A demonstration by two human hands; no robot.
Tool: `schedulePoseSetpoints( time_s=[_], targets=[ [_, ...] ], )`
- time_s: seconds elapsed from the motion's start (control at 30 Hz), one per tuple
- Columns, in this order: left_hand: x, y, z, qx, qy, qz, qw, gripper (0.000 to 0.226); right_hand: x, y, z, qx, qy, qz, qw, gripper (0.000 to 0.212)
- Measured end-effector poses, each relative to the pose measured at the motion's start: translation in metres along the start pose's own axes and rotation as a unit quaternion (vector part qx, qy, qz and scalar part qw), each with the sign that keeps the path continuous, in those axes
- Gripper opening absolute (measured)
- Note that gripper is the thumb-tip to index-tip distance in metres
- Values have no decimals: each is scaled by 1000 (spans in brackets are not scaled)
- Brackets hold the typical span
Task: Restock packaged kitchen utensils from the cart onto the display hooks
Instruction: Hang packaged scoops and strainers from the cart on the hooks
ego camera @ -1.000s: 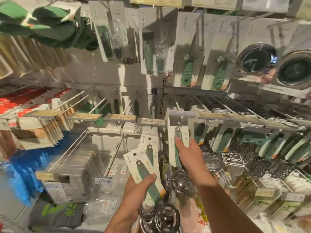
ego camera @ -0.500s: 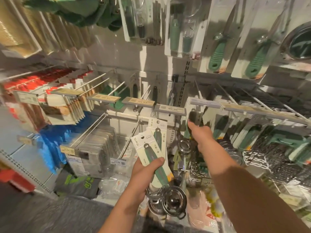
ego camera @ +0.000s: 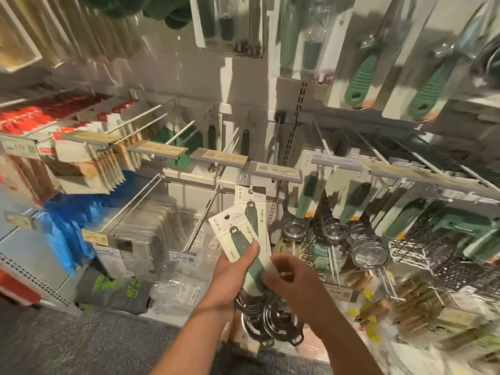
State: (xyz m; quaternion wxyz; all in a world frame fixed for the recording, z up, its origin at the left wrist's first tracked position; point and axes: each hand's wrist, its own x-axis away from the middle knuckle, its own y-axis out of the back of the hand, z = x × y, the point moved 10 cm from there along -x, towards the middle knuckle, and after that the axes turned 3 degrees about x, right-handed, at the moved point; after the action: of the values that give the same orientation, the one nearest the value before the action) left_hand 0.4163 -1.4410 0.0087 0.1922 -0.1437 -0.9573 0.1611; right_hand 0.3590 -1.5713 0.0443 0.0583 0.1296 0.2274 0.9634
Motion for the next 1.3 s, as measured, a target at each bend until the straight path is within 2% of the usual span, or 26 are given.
schedulePoseSetpoints(
  time_s=[0.1,0.13,0.27,0.3,0.4,0.57,0.73,0.83,0.93,1.03,1.1,1.17,1.3],
  targets=[
    [-1,-6,1,15,14,12,1000,61,6,-10,-6,-29,-21,-5,999,48],
    [-1,-7,1,24,15,17,999,64,7,-8,-6,-33,-21,-20,999,49],
    [-2,-9,5,59,27,42,997,54,8,2,-19,-63,-43,-86,993,38],
    [-1,-8,3,54,27,36,998,59,9,5,-21,-71,-51,-101,991,36],
    [-2,-6,5,34,17,34,999,94,12,6,-25,-122,-60,-125,983,34],
    [2,-8,9,60,23,69,996,74,20,14,-21,-185,-50,-165,967,28],
    [3,-6,5,48,0,69,996,74,35,39,-26,-222,-35,-220,949,14],
    [2,-8,3,20,-26,60,998,58,42,54,-32,-239,-35,-258,935,11],
    [8,-25,-2,-28,-57,74,995,44,49,73,-35,-210,-32,-297,931,15],
    [19,-51,-5,-68,-63,107,990,23,53,90,-30,-174,-12,-313,934,30],
    [22,-67,-4,-83,-61,129,986,24,58,107,-29,-153,-10,-332,931,32],
    [23,-82,-5,-90,-67,144,983,31,62,126,-36,-132,-33,-359,924,21],
    [22,-98,-4,-99,-80,158,979,65,62,142,-46,-100,-37,-363,926,13]
  ],
)
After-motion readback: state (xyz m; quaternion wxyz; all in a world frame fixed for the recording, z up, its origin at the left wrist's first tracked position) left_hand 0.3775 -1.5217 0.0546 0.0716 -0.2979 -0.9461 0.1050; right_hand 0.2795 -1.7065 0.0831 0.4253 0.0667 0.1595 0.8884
